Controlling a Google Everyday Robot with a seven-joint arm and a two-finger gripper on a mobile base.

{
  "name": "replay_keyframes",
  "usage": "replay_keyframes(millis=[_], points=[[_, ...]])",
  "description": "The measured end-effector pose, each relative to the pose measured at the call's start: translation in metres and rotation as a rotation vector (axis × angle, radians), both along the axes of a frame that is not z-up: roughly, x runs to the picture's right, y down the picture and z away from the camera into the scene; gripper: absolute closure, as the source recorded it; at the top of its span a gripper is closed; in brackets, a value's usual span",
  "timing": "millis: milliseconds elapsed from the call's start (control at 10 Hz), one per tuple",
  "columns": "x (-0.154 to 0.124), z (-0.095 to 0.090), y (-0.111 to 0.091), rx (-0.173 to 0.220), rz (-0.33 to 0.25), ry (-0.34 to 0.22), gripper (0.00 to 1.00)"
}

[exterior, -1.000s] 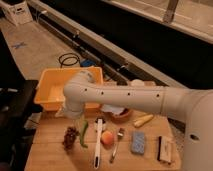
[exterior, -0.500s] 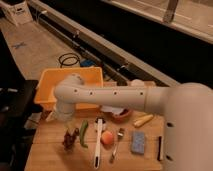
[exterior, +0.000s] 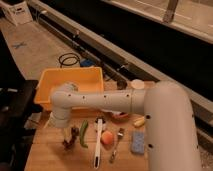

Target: Place grapes in plastic cup

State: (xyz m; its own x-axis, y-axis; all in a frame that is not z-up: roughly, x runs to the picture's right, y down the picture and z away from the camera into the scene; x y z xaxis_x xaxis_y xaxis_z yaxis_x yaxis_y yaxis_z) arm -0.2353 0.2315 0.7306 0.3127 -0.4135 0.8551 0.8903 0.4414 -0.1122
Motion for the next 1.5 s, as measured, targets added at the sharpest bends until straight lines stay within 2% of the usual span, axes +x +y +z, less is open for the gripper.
replay_keyframes(millis=[200,300,600,700,1100,1300,1500], points=[[0.023,0.006,0.009,-0.032,0.015,0.041,0.2],[0.03,0.014,0.02,-0.066,0.034,0.06,0.2],[0.019,0.026,0.03,-0.1,0.047,0.043,0.22],[0.016,0.029,0.033,-0.108,0.05,0.036,0.28],[0.009,0.034,0.039,-0.101,0.051,0.003,0.64],[0.007,0.033,0.039,-0.093,0.063,-0.011,0.86],[0.006,0.031,0.038,-0.08,0.074,-0.016,0.99]])
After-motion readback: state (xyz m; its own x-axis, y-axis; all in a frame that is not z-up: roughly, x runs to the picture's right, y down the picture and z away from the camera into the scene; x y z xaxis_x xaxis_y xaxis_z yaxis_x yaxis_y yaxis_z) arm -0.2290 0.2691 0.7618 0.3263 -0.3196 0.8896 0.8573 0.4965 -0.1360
